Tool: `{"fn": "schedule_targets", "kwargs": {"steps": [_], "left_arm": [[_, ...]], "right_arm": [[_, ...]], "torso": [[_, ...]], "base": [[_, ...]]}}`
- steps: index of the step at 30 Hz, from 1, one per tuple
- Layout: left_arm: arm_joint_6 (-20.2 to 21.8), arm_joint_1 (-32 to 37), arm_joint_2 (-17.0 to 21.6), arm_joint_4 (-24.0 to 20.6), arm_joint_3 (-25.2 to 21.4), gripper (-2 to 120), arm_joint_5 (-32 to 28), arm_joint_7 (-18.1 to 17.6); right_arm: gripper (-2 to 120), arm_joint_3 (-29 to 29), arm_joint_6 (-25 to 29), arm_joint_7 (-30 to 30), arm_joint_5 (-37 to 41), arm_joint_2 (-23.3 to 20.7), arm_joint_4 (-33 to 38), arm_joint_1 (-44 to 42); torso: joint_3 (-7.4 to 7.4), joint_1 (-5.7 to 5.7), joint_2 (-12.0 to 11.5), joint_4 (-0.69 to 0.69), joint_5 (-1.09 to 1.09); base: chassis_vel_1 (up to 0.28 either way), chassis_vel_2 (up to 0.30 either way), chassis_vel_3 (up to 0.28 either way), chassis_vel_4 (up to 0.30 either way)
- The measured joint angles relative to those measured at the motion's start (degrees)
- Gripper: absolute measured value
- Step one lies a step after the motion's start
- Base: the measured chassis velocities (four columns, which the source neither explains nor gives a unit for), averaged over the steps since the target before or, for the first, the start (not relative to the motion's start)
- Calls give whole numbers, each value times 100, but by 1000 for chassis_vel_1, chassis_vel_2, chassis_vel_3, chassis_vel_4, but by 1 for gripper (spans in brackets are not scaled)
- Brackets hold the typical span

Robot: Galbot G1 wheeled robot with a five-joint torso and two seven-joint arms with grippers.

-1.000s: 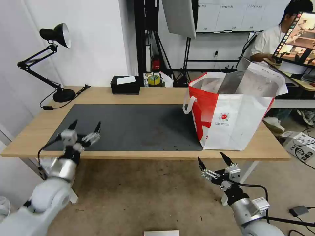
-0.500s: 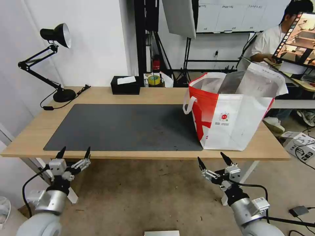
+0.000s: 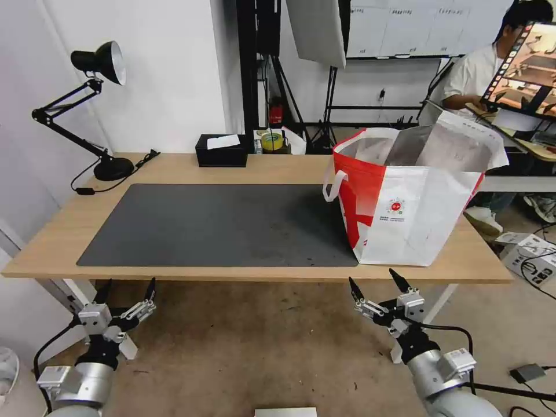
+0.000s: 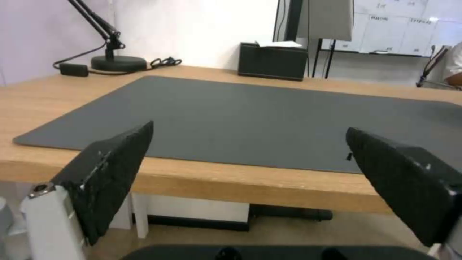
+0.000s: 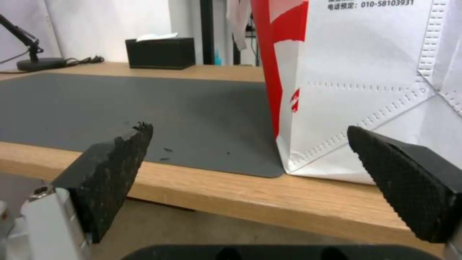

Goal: Pick up the trash from the table and place it into the takeout bag.

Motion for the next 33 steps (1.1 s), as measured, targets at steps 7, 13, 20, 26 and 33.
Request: {"fn": "schedule_targets", "kwargs": {"steps": [7,13,20,26,33], "left_arm": [[0,-15,7,2,10,100,-4,-1],[0,-23,13,5,17,100,-7,-3],[2,-28,17,7,21,100,-9,-5],[4,-30,19,7,23,100,-9,-6],[7,-30,21,7,26,100,-10,-7]], "right_arm": [[100,0,0,0,0,0,0,0],[100,0,0,0,0,0,0,0],[100,0,0,0,0,0,0,0],[100,0,0,0,0,0,0,0],[100,0,0,0,0,0,0,0]], "torso": [[0,0,0,0,0],[0,0,0,0,0],[0,0,0,0,0],[0,0,0,0,0],[0,0,0,0,0]], "base": [[0,0,0,0],[0,0,0,0],[0,0,0,0],[0,0,0,0],[0,0,0,0]]}}
